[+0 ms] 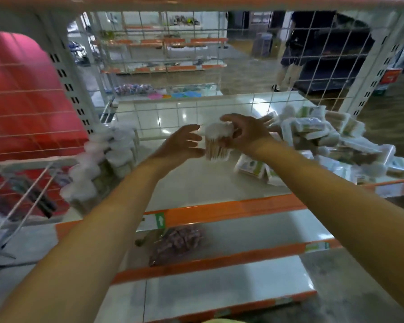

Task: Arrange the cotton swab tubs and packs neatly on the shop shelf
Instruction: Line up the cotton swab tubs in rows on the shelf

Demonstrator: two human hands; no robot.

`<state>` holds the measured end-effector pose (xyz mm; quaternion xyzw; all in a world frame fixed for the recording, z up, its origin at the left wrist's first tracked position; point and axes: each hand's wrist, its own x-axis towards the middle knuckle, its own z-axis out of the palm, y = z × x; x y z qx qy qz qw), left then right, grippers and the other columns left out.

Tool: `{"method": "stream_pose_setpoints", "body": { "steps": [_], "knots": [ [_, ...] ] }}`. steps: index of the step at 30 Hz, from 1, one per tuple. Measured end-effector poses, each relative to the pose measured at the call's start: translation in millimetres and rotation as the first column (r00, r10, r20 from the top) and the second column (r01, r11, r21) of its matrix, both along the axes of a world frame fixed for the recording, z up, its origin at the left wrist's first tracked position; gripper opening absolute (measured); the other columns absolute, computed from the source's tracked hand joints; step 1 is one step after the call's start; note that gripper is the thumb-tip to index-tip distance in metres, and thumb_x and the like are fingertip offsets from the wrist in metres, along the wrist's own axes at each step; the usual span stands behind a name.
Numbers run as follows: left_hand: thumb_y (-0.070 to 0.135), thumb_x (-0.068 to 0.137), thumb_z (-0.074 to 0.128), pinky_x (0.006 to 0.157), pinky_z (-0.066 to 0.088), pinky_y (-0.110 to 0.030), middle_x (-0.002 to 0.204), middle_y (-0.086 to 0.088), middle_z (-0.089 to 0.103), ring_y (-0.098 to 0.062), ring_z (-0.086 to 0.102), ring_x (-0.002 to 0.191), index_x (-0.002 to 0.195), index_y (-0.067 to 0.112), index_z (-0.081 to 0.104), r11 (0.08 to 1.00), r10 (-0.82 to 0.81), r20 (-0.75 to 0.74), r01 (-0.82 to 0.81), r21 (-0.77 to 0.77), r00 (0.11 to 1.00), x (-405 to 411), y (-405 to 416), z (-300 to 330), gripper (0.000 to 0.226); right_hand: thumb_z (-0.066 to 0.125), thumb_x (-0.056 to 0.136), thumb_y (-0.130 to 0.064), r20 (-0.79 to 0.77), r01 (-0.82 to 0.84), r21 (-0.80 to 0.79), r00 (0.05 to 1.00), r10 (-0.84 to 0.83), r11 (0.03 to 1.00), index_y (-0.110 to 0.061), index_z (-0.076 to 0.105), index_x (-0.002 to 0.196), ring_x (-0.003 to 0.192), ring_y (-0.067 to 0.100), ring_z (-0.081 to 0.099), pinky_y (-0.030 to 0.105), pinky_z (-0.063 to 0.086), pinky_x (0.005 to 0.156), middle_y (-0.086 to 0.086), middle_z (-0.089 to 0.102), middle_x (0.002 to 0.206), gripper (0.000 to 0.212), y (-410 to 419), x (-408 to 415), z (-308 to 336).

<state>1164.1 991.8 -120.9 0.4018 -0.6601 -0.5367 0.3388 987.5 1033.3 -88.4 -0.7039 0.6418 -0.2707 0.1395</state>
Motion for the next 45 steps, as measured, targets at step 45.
{"method": "stream_pose_setpoints", "body": {
  "steps": [45],
  "knots": [
    [0.023, 0.079, 0.069, 0.091, 0.044, -0.039, 0.123, -0.009, 0.059, -0.03, 0.052, 0.114, 0.122, 0.014, 0.062, 0.634, 0.418, 0.461, 0.112, -0.765, 0.783, 96, 64, -32, 0.044, 0.071, 0.078, -0.006, 0.413, -0.315, -0.017, 0.862, 0.293, 0.949, -0.02, 0.027, 0.143, 0.111, 0.019, 0.055, 0.034, 0.049, 0.093, 0.002, 0.05, 0.13, 0.08, 28, 108, -51]
  ]
}}
